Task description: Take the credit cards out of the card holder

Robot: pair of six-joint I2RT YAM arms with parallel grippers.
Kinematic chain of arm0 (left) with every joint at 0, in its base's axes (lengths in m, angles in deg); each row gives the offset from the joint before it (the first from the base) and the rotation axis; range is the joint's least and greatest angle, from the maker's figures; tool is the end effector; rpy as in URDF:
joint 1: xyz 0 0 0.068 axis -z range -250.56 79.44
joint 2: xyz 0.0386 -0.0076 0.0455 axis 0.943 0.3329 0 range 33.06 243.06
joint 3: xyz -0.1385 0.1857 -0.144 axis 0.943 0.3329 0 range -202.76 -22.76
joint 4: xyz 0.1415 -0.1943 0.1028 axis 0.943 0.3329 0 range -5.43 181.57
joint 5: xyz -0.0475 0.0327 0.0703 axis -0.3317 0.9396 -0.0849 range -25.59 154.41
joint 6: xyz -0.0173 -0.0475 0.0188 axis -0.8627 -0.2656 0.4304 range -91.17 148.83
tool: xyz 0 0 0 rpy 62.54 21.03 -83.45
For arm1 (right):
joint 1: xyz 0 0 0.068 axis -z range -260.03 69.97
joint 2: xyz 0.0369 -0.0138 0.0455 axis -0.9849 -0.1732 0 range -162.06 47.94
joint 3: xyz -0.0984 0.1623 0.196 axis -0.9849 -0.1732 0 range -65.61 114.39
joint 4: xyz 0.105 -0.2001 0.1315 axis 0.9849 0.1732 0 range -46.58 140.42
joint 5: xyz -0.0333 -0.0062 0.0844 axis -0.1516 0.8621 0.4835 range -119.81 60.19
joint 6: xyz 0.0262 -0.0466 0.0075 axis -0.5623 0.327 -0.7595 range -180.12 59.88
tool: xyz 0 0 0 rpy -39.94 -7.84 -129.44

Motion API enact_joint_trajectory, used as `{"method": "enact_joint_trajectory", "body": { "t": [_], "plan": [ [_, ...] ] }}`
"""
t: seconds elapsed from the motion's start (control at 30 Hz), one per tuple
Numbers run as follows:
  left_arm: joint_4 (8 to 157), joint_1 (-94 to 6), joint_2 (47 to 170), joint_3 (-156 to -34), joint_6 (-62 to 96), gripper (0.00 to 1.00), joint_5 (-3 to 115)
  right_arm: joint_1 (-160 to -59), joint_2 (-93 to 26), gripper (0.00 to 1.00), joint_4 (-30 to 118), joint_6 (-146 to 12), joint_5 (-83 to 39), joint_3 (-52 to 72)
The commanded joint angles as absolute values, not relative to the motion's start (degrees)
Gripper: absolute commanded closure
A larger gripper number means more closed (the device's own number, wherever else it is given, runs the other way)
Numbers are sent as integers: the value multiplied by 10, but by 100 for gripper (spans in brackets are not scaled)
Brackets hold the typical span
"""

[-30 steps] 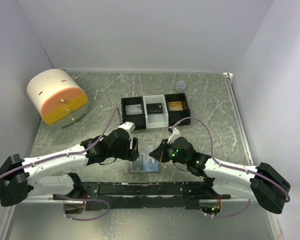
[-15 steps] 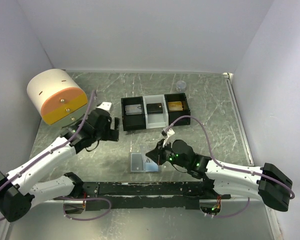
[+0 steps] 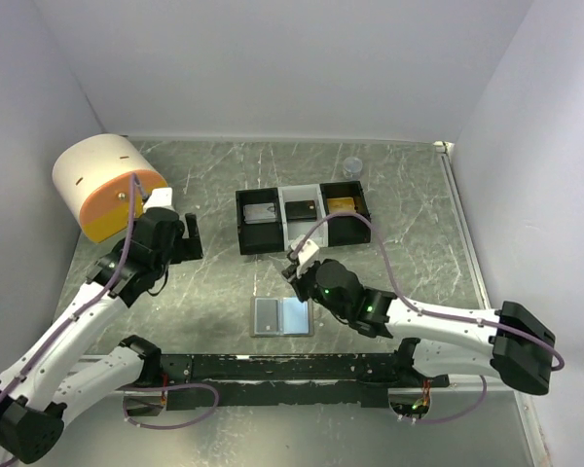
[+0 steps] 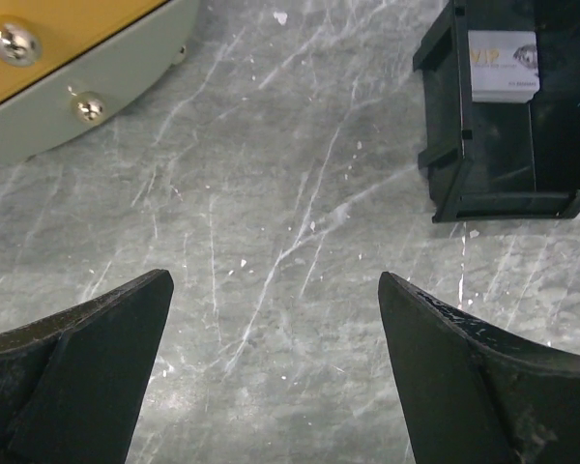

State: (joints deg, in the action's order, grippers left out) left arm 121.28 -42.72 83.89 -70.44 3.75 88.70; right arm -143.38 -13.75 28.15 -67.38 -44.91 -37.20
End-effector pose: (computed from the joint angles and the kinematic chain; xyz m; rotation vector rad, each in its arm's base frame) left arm 0.1686 -0.0725 0.2963 -0.1672 2.1884 -0.0343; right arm 0.1140 0.2065 0.2280 -0.7355 1.7714 0.5950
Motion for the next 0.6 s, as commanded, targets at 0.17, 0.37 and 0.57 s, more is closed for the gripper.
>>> {"method": "enact_joint_trajectory", "body": {
  "t": [0.17, 0.37, 0.57],
  "plan": [
    [1222, -431, 820, -708, 34, 0, 940, -1325, -256, 100, 275, -563, -386, -247],
    [1219, -432, 818, -709, 42, 0, 942, -1279, -348, 100, 280, -499, -331, -154],
    [1213, -432, 806, -705, 46, 1, 938, -1277, -448, 100, 347, -452, -329, -37]
  ]
}}
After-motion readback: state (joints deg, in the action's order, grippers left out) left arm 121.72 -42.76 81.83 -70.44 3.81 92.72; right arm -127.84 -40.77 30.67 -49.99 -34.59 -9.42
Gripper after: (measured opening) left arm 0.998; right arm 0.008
